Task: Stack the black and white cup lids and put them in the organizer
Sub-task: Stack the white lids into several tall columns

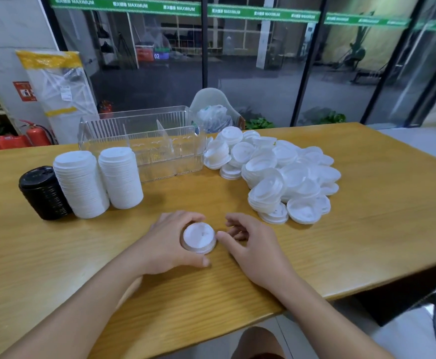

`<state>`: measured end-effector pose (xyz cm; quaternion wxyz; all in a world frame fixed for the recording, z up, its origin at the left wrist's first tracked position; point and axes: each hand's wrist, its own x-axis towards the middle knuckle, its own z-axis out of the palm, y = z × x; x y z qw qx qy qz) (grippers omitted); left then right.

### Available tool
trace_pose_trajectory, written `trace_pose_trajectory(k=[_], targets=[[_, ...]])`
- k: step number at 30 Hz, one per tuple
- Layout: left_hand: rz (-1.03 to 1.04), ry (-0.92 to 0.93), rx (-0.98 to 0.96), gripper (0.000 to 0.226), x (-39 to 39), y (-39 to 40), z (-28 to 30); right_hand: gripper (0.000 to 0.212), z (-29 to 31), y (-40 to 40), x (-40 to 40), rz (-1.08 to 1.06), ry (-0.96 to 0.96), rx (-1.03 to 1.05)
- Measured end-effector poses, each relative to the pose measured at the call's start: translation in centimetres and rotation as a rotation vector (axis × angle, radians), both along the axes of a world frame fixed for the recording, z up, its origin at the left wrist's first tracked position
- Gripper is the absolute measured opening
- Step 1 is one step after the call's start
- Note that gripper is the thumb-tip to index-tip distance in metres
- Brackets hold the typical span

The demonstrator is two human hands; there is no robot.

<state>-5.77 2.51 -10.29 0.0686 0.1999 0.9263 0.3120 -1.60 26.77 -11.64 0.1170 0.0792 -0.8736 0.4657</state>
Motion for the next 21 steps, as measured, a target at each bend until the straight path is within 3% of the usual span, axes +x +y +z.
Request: trace_pose_trajectory(k=[7,10,15,21], targets=[[0.024,0.047,0.268,0.105,-2.0,7.1,3.8,0.027,2.5,5.9,0.7,-0.250,0.220,-0.128],[-0.032,0.095,0.261,0.130,-3.4,12.0,4.9,0.048,3.5,9.7,-1.0,-0.376,0.275,-0.106],[-0.099,0.073,0.001,0.156,-6.0,17.0,3.9,0.108,3.2,16.1,-4.7,-0.457,-0.023,-0.130],[-0.060,0.150,-0.001,0.147,-7.6,18.2,2.5,0.111,1.5,16.8,-7.5,-0.339,-0.081,-0.029]])
